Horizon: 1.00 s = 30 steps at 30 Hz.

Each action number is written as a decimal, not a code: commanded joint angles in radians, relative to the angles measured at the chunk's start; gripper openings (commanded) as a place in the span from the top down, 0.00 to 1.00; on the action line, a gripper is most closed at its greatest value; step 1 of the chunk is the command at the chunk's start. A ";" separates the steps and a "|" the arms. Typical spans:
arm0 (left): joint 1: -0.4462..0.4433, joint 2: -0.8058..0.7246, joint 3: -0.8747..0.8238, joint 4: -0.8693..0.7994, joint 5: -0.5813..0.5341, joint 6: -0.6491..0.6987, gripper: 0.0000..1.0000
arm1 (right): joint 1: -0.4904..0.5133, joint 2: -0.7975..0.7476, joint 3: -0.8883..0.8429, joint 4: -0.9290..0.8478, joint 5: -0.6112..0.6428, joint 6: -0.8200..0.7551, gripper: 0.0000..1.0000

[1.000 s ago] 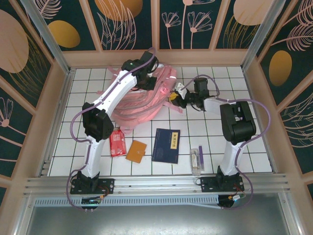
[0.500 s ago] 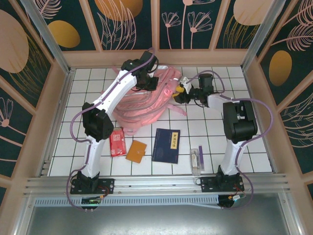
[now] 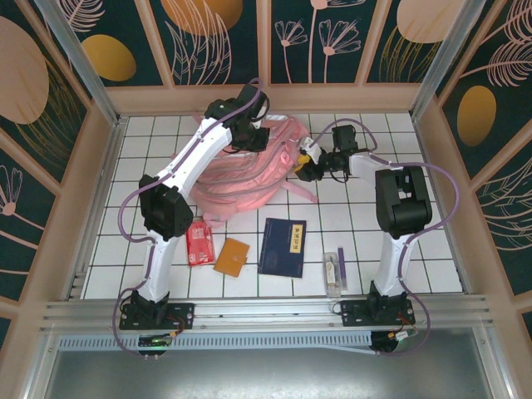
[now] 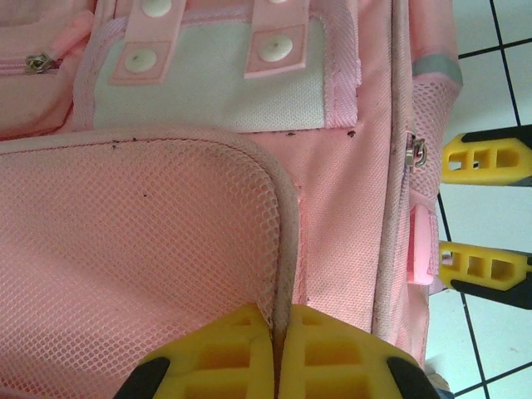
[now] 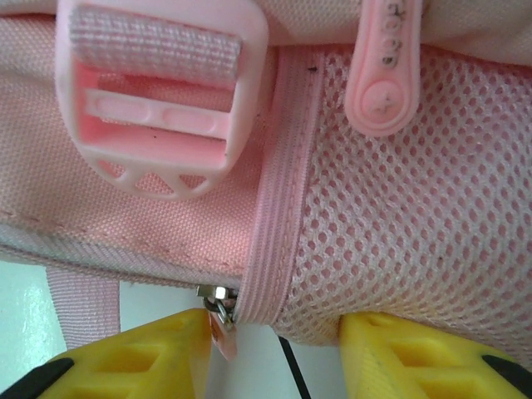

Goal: Pack the student bag

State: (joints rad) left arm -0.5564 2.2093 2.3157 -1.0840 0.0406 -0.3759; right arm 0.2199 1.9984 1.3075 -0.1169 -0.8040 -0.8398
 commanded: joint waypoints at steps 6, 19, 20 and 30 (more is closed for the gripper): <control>-0.005 -0.060 0.093 0.067 -0.030 -0.056 1.00 | -0.012 -0.031 -0.023 0.031 -0.018 0.174 0.52; 0.000 -0.058 0.125 0.050 -0.033 -0.059 1.00 | -0.038 -0.025 -0.017 -0.092 -0.108 0.335 0.52; 0.000 -0.056 0.126 0.049 -0.029 -0.061 1.00 | -0.036 -0.026 -0.024 -0.068 -0.115 0.346 0.51; 0.001 -0.047 0.159 0.060 -0.005 -0.078 1.00 | -0.019 -0.007 0.006 -0.024 -0.200 0.370 0.72</control>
State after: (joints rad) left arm -0.5560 2.2093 2.4073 -1.0863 0.0071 -0.4389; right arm 0.1963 1.9976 1.2953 -0.1368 -0.9417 -0.4587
